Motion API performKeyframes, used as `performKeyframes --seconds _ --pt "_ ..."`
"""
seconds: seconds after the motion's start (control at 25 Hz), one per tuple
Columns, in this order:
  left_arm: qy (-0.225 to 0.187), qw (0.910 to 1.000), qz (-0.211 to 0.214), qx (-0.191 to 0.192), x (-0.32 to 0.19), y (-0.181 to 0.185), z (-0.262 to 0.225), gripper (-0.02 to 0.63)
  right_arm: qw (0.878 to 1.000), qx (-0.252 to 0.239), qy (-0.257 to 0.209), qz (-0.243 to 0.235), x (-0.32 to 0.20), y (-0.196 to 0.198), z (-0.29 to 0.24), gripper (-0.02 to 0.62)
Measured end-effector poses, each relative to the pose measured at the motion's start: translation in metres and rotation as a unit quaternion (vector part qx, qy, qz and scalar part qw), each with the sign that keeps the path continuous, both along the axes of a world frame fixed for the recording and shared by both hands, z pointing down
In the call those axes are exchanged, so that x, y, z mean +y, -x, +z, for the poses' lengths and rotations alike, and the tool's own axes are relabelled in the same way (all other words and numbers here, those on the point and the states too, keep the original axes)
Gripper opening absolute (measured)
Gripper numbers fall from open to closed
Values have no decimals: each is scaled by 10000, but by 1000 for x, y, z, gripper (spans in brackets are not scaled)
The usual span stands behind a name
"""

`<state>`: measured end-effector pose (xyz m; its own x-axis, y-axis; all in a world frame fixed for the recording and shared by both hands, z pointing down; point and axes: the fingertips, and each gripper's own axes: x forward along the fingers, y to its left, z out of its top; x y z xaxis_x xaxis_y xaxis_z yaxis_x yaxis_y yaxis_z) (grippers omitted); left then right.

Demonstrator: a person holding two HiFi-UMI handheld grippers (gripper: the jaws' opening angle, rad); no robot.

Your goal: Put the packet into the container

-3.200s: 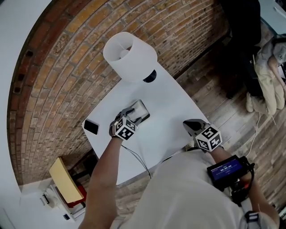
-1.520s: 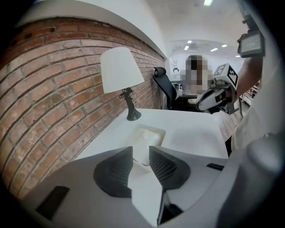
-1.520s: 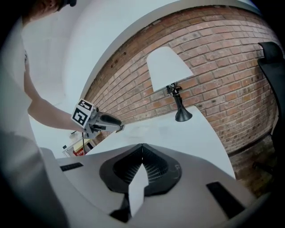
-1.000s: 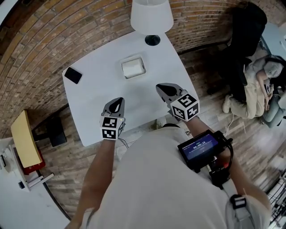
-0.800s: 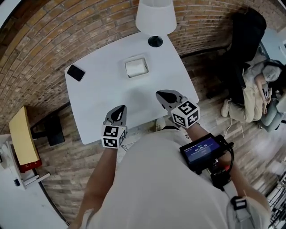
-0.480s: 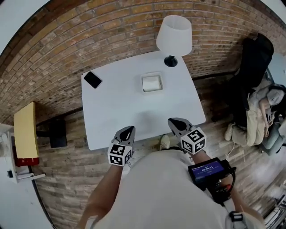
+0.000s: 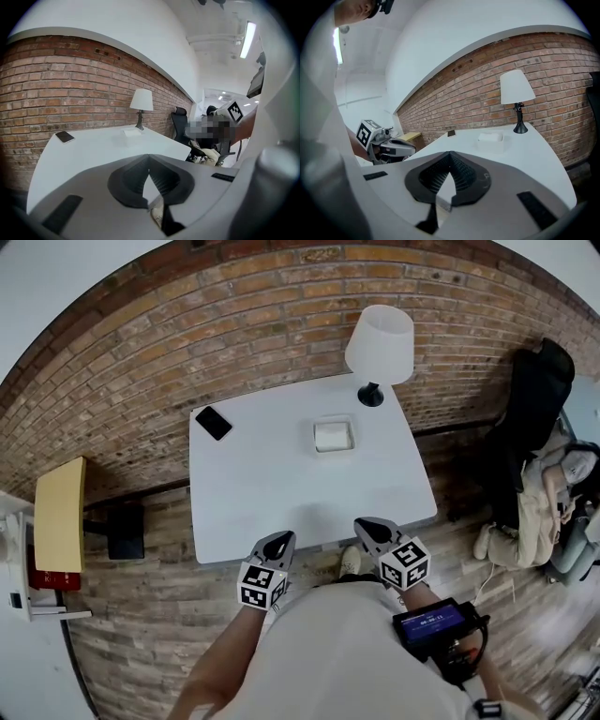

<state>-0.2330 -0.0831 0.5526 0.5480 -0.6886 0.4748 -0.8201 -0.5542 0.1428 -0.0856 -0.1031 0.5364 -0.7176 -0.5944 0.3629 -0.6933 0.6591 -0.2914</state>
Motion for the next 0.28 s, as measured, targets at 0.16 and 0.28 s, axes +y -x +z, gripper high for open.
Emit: performKeyframes --seconds 0.16,0.28 --pt "12 10000 -2 -1 6 6 1 11 10000 18 -24 -20 7 7 -1 8" --pt "33 10000 5 10 10 10 1 11 10000 47 -51 -25 11 11 -4 8"
